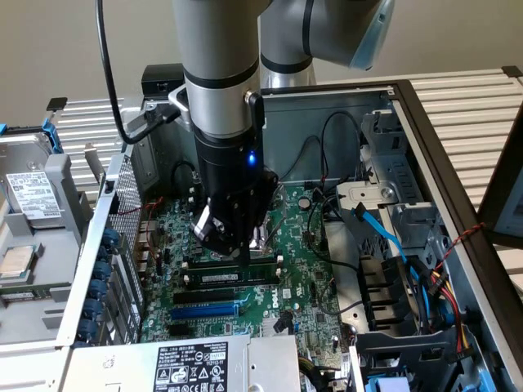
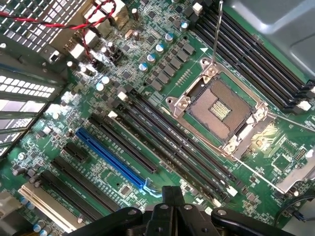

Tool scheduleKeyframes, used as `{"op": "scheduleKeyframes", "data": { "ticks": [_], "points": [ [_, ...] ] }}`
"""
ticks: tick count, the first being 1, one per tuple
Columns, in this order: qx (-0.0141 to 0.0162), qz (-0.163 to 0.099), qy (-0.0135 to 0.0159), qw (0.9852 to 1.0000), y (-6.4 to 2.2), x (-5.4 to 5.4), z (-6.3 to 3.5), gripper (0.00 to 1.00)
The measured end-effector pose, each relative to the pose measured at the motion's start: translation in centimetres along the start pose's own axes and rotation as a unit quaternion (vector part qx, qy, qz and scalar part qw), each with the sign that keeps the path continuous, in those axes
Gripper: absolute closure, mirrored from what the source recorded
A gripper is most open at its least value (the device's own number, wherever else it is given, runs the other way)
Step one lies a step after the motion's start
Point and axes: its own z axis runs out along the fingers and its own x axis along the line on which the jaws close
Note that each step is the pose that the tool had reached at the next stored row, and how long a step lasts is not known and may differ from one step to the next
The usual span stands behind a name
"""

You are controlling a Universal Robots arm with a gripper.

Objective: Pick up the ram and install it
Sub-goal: 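Press down the ram until it locks into place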

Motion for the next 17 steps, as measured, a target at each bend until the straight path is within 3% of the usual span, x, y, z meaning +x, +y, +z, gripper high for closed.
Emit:
{"op": "scheduleKeyframes", "data": {
  "ticks": [5, 9, 14, 17],
  "points": [
    [0.0008, 0.032, 0.0008, 0.9995, 0.00, 0.00, 0.01, 0.89],
    [0.0016, 0.065, 0.0018, 0.9979, 0.00, 0.00, 0.04, 0.89],
    [0.0026, 0.109, 0.0030, 0.9940, 0.00, 0.00, 0.10, 0.89],
    [0.0032, 0.136, 0.0039, 0.9907, 0.00, 0.00, 0.14, 0.89]
  ]
}}
